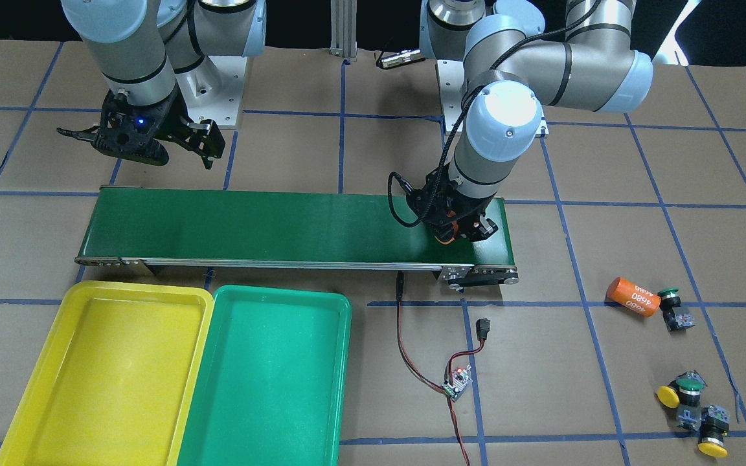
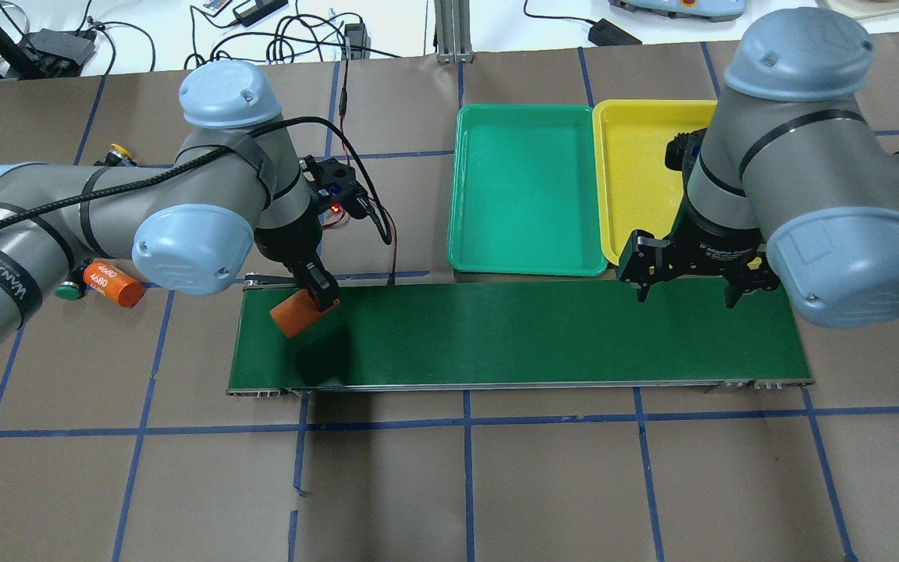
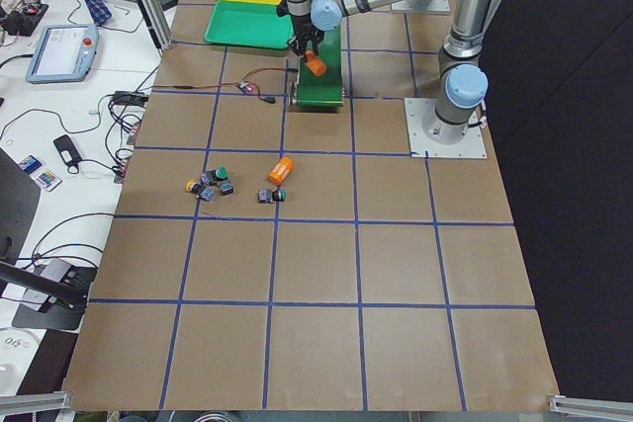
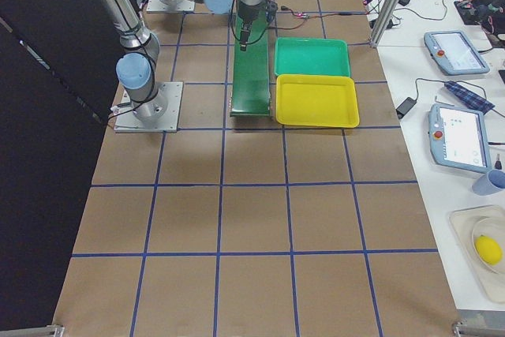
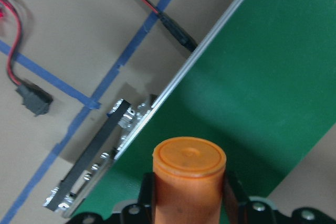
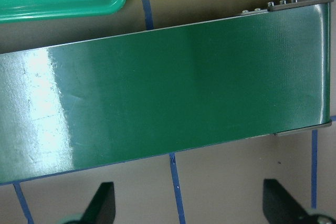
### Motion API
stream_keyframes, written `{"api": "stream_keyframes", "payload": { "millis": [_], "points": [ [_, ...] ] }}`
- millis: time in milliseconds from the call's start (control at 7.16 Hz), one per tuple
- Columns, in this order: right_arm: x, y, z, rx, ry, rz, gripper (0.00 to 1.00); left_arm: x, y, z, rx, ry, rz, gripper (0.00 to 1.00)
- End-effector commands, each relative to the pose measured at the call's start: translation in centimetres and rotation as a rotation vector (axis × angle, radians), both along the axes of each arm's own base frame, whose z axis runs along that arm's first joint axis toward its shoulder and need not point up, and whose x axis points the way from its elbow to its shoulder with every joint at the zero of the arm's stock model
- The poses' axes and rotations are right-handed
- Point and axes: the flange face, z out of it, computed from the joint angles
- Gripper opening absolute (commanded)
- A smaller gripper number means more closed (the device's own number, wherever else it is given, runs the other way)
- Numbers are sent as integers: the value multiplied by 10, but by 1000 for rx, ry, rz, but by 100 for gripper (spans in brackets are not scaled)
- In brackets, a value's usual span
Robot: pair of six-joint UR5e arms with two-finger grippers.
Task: Sort buttons by color to trays
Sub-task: 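Carry the orange cylinder onto the conveyor belt and open the left gripper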
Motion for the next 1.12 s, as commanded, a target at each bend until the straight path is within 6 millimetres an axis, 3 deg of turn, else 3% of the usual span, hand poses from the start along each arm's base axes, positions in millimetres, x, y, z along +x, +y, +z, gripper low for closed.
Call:
{"api": "stream_keyframes", "payload": {
  "millis": [0,279,419,558,698,838,977],
  "points": [
    [0,-1,-2,3,-3,0,100,-4,3,1,-28,-3,55,100],
    [1,-2,-2,0,-5,-3,100,3,-3,37,-95,8,69,100],
    [0,-1,-2,5,1,-1,100,31,-14,52,-69,1,127,100],
    [0,0,-1,3,1,-1,100,98,-33,48,-31,-4,260,100],
    [0,-3,-5,10,-1,3,100,195,-49,34,-12,4,443,100],
    [2,-5,-8,10,-14,-1,100,275,-62,25,-91,4,524,100],
    [0,-3,-5,8,-2,-3,100,310,-73,15,-113,-6,589,100]
  ]
}}
